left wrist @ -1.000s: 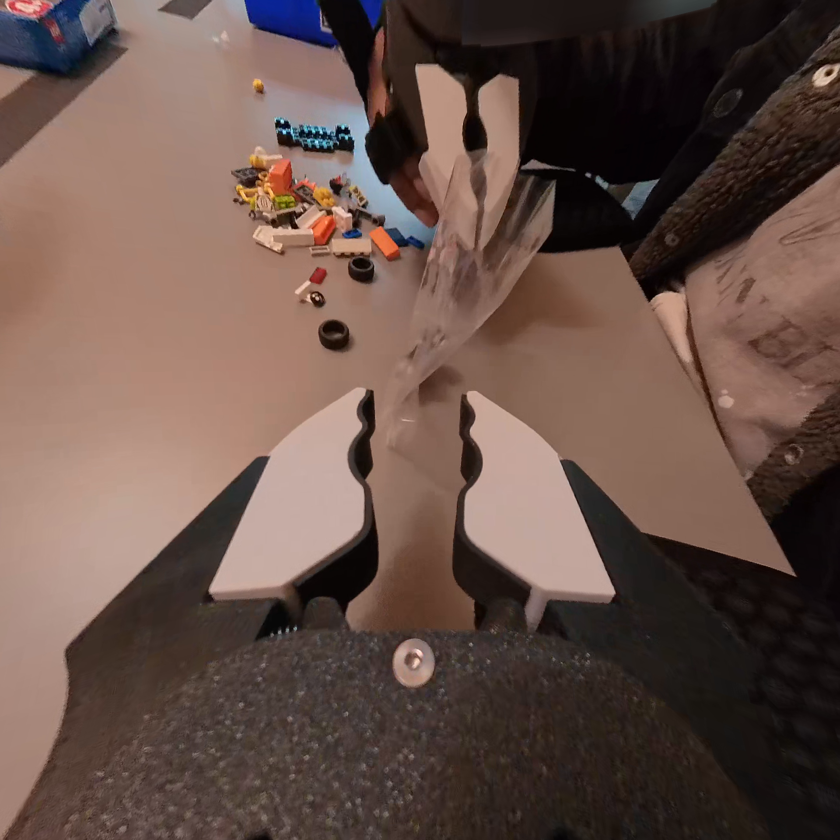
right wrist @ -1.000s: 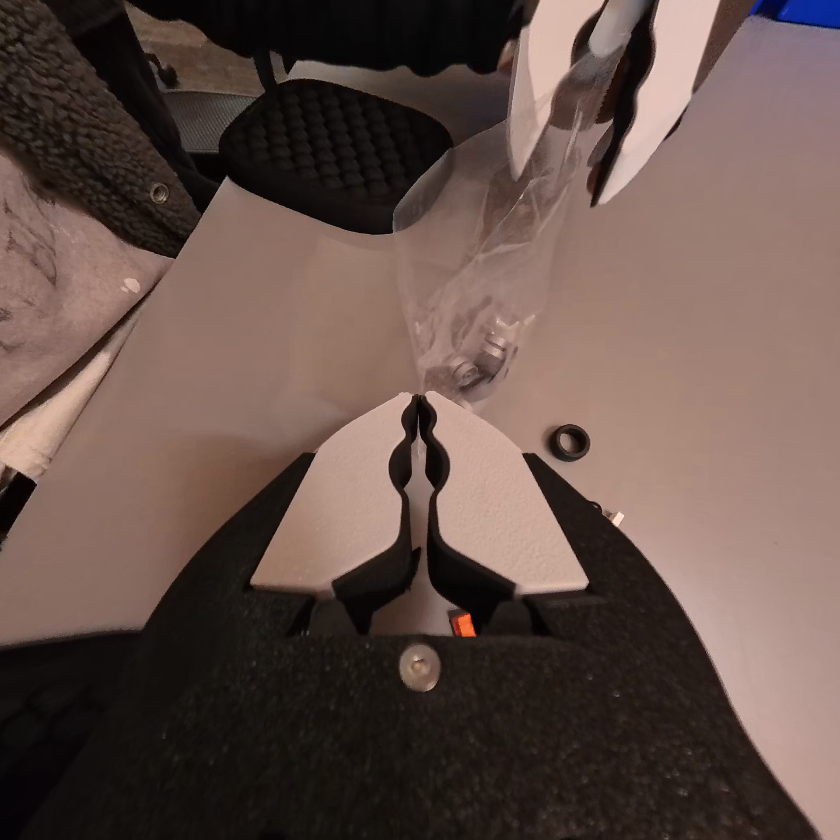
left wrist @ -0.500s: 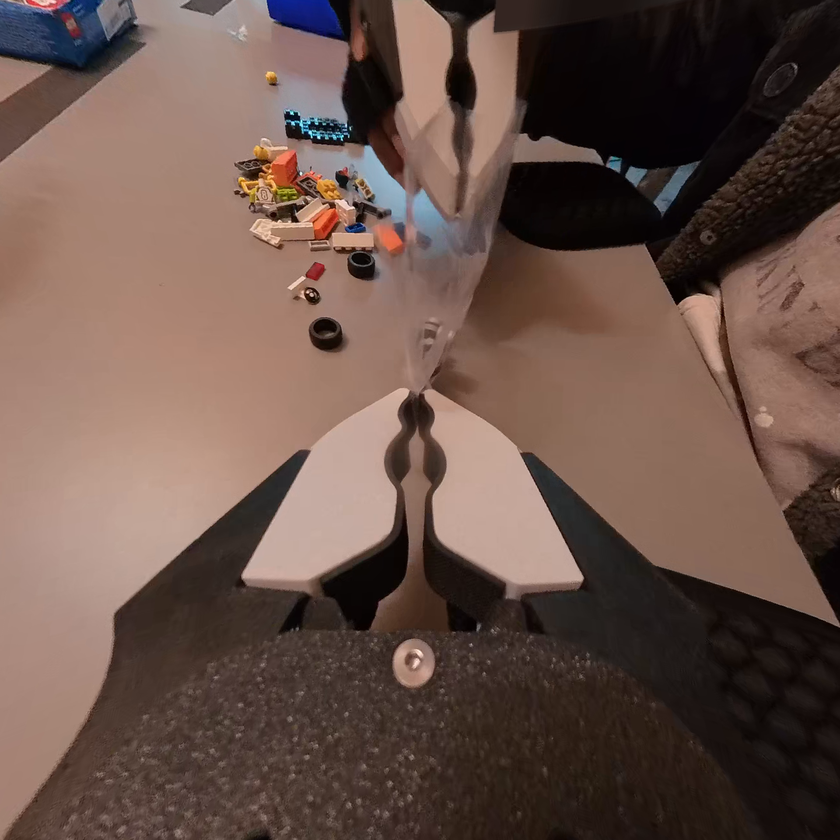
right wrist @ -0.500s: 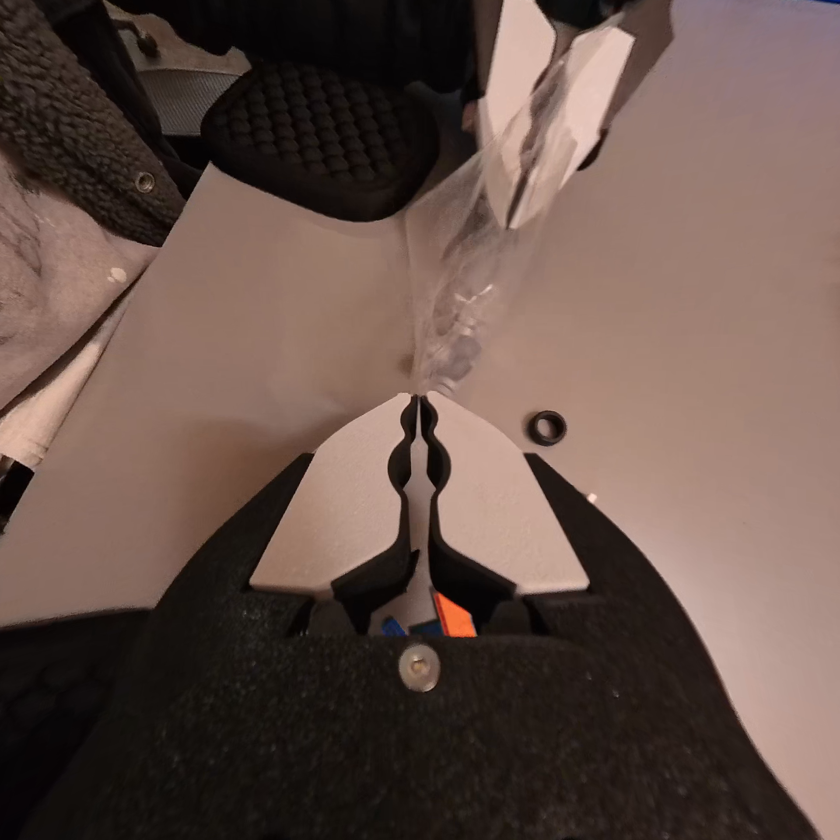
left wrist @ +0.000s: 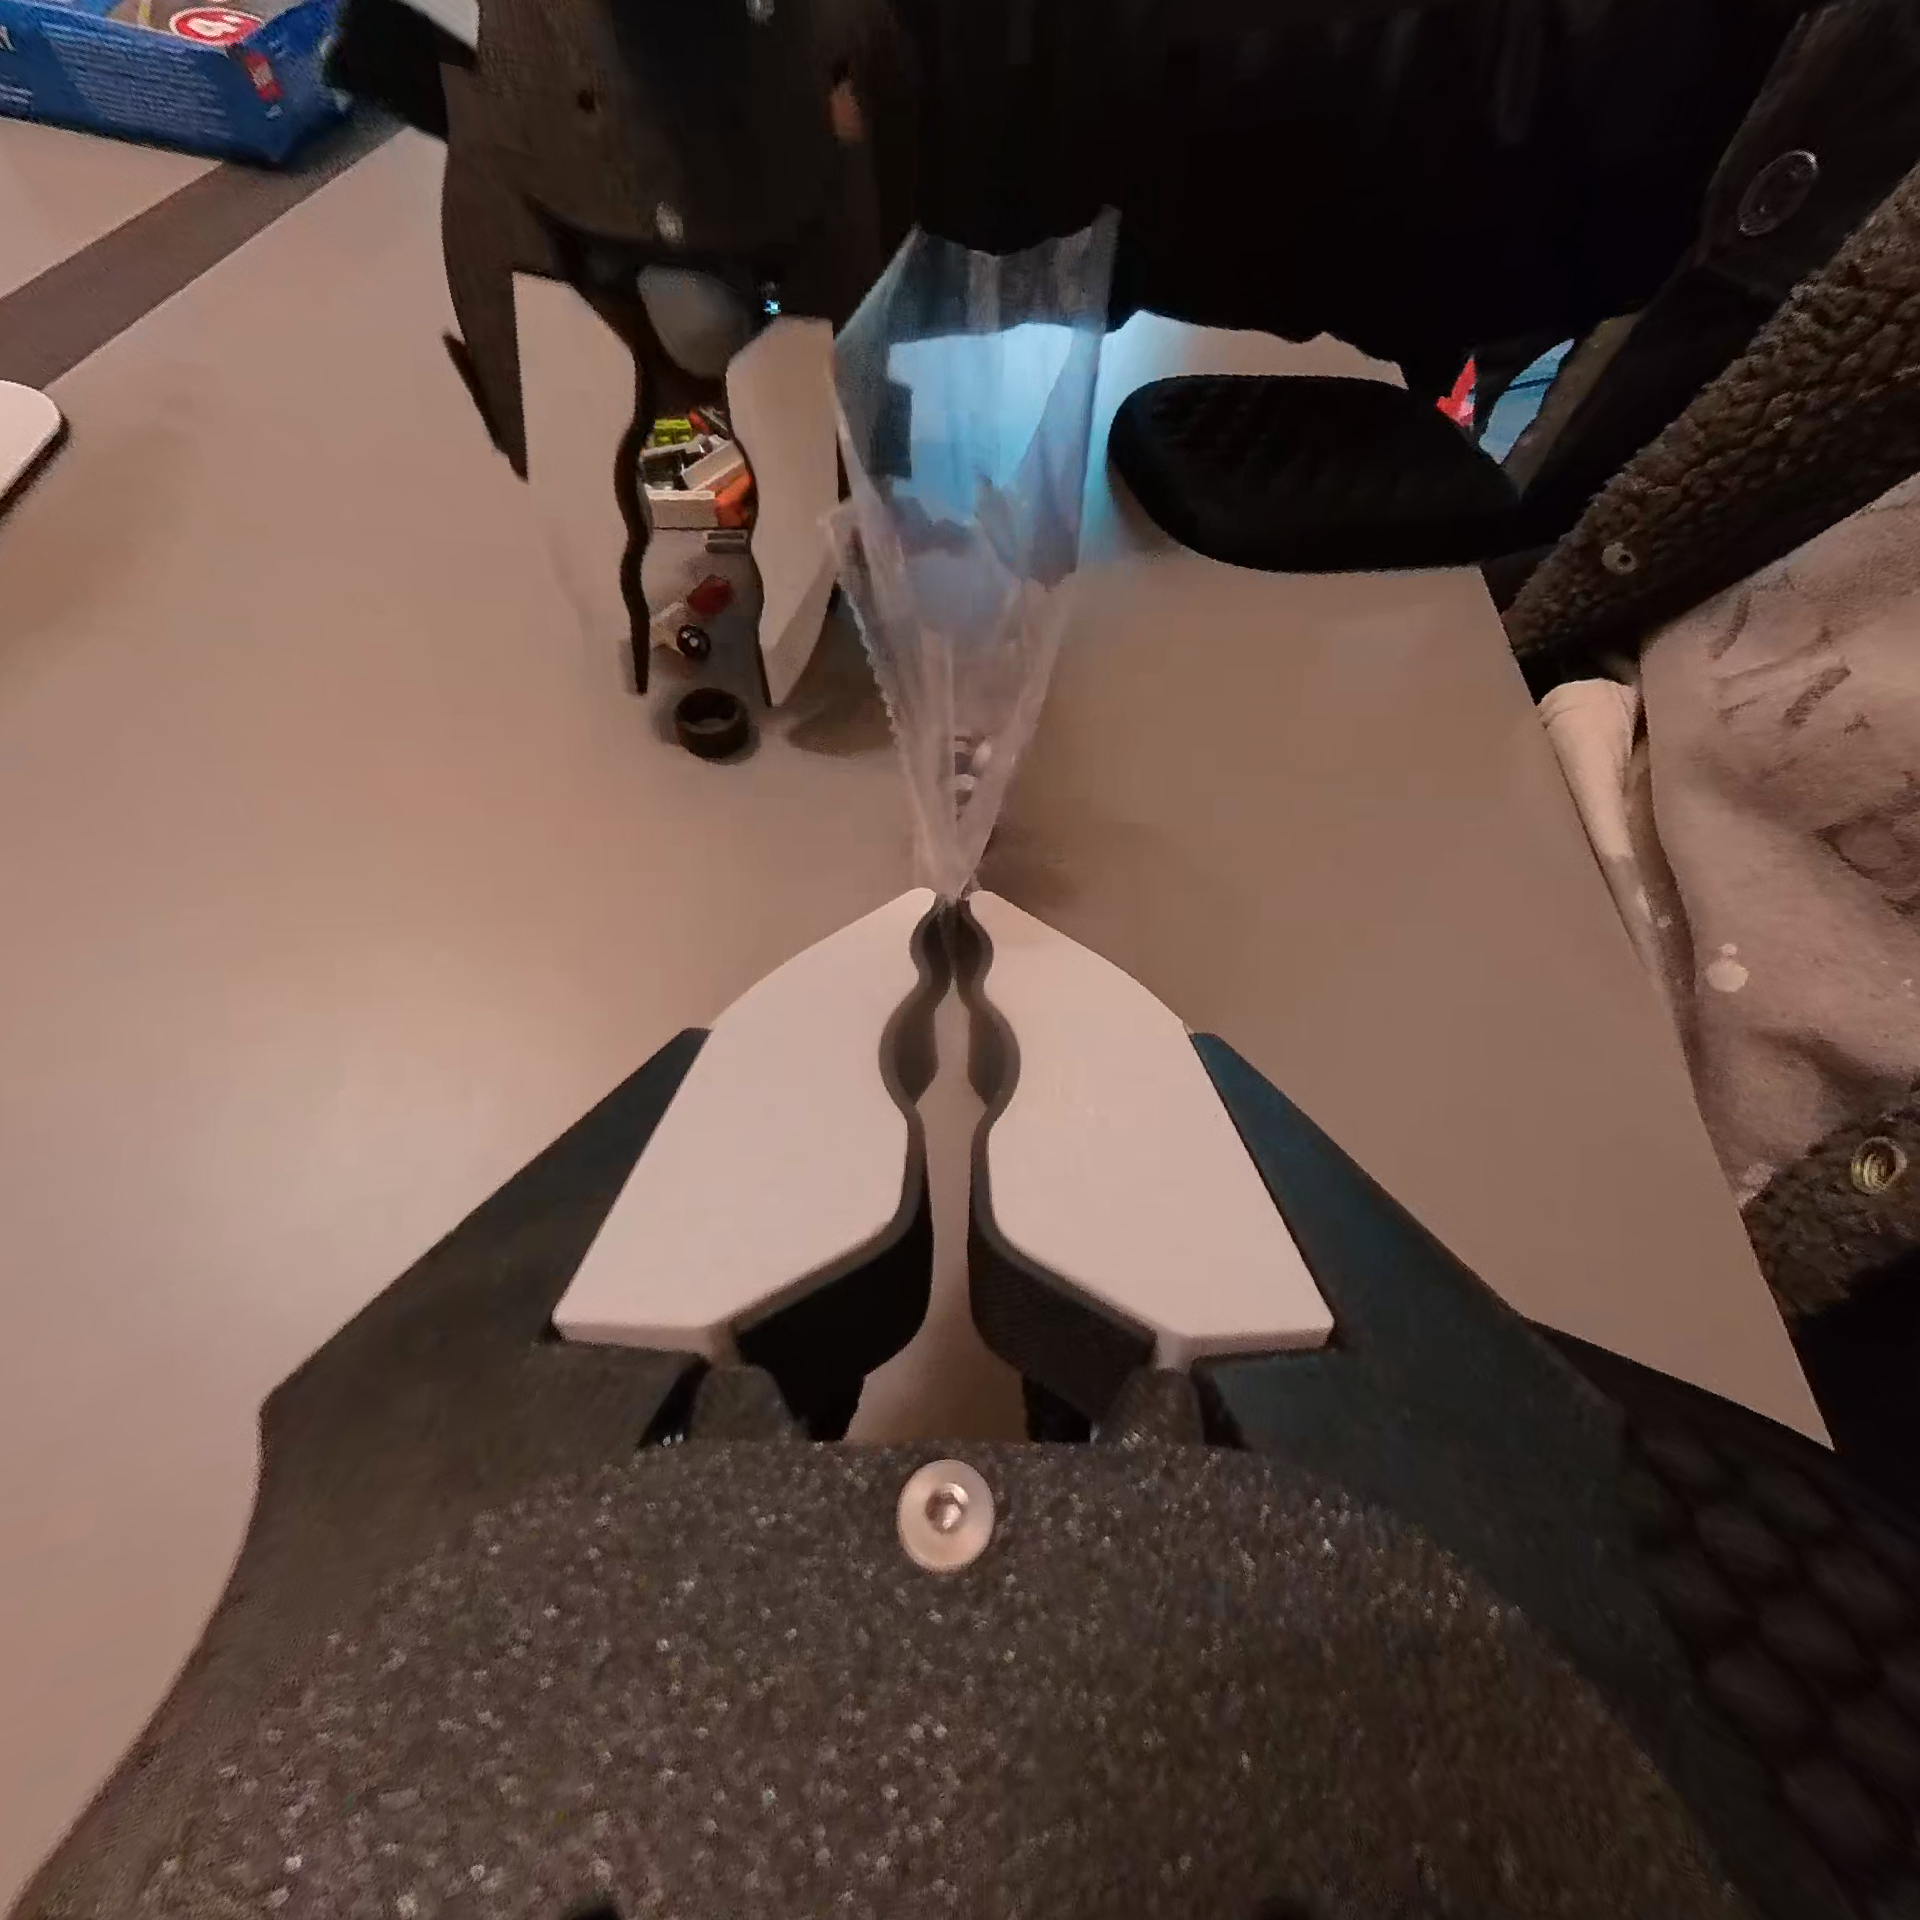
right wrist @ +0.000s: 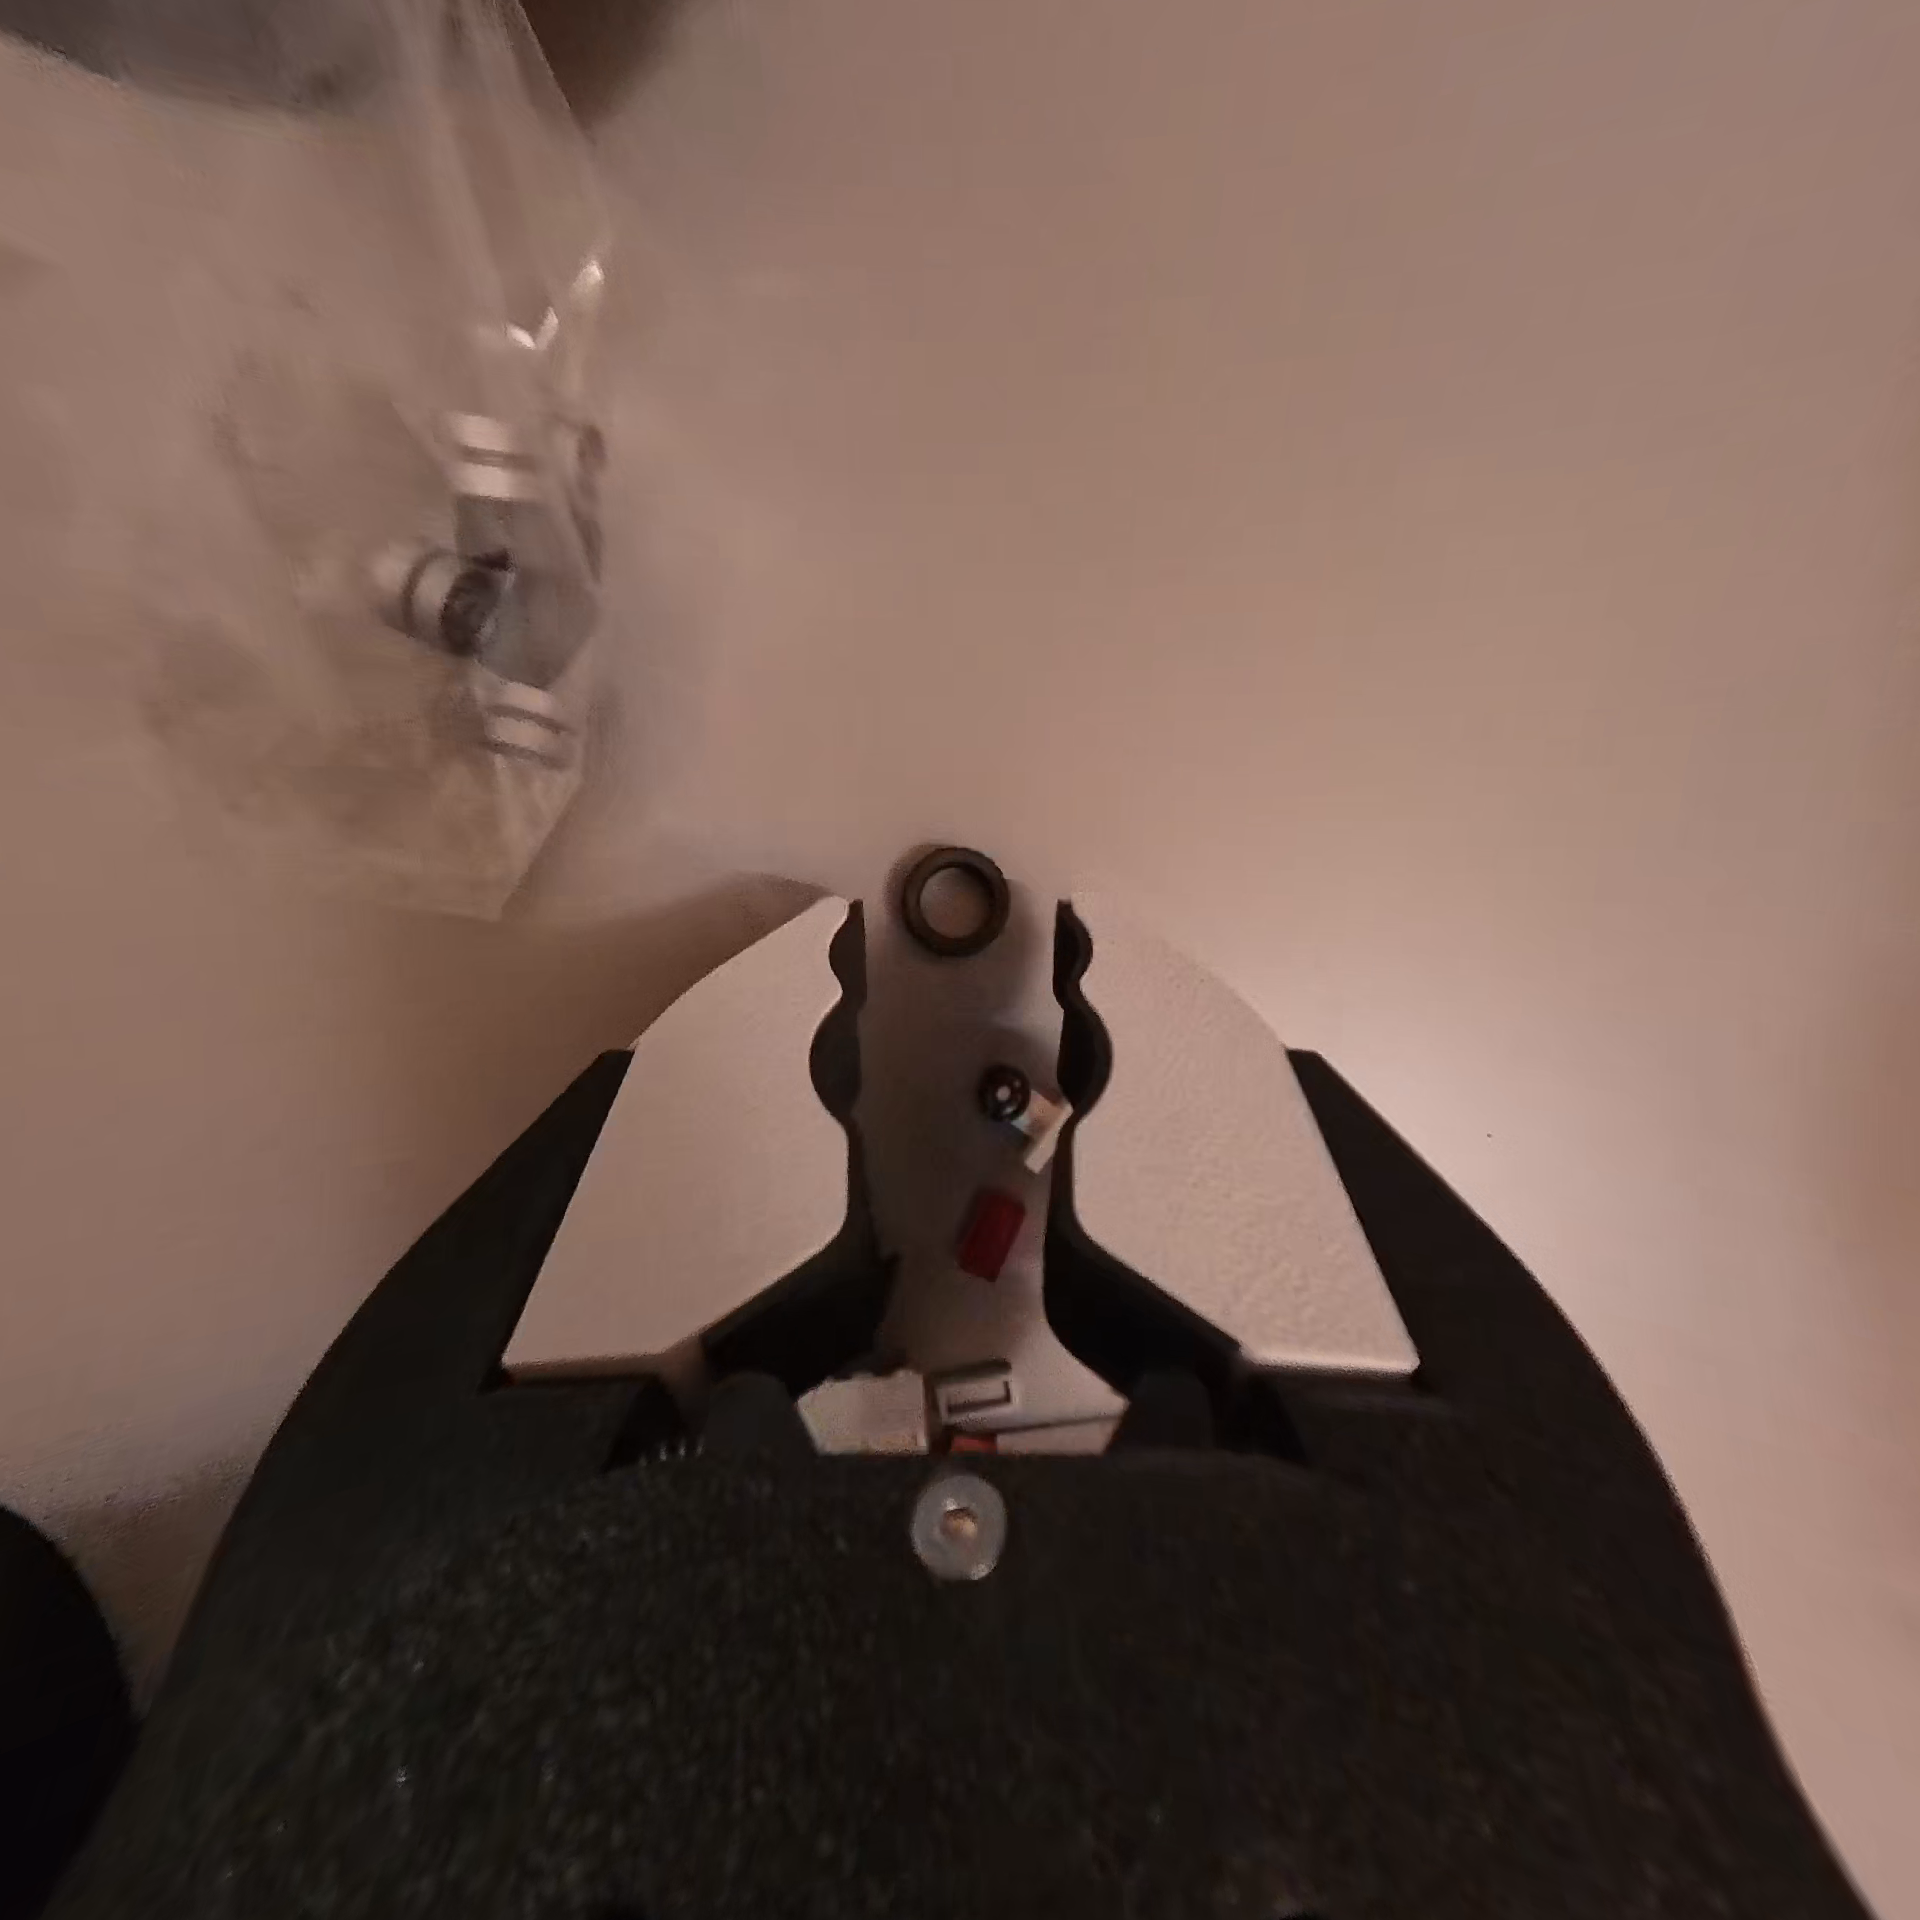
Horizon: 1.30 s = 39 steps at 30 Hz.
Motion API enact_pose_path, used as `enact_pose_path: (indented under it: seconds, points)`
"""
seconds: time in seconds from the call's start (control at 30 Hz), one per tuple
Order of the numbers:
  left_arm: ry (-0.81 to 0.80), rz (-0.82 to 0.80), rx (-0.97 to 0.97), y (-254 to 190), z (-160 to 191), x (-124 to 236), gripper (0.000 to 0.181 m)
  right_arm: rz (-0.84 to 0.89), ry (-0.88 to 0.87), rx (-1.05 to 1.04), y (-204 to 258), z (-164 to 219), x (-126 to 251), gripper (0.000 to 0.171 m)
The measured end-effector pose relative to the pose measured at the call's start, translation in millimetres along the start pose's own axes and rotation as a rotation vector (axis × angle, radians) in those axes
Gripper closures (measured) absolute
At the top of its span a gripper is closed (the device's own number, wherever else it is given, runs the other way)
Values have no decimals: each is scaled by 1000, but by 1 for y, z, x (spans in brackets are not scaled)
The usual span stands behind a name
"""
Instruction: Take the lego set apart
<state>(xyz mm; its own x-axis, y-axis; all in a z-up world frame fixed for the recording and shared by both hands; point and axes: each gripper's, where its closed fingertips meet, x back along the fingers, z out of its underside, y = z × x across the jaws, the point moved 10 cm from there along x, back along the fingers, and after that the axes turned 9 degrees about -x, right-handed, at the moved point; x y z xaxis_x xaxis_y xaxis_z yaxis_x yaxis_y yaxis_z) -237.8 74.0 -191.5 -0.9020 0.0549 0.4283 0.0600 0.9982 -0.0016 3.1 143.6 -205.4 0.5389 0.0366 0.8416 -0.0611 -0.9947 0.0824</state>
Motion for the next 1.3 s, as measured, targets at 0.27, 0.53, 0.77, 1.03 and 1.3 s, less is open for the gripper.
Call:
enact_pose_path:
  seconds: [0.27, 0.53, 0.77, 1.03, 1.3]
  points:
    - [-8, -17, 16, 0, 0, 3, 181, 45, -23, 31, 2, -13, 20, 152]
    - [3, -24, 27, -1, -1, -2, 181, 4, -187, 175, 38, -77, 101, 151]
    - [-1, -29, 26, -3, -1, -1, 181, -57, -74, 248, 60, -93, 85, 148]
    - [2, -28, 19, -4, 1, 0, 181, 11, -96, 144, 38, -71, 95, 143]
    - [14, -42, 6, -5, 1, 0, 181, 59, 147, -131, -10, 16, 27, 138]
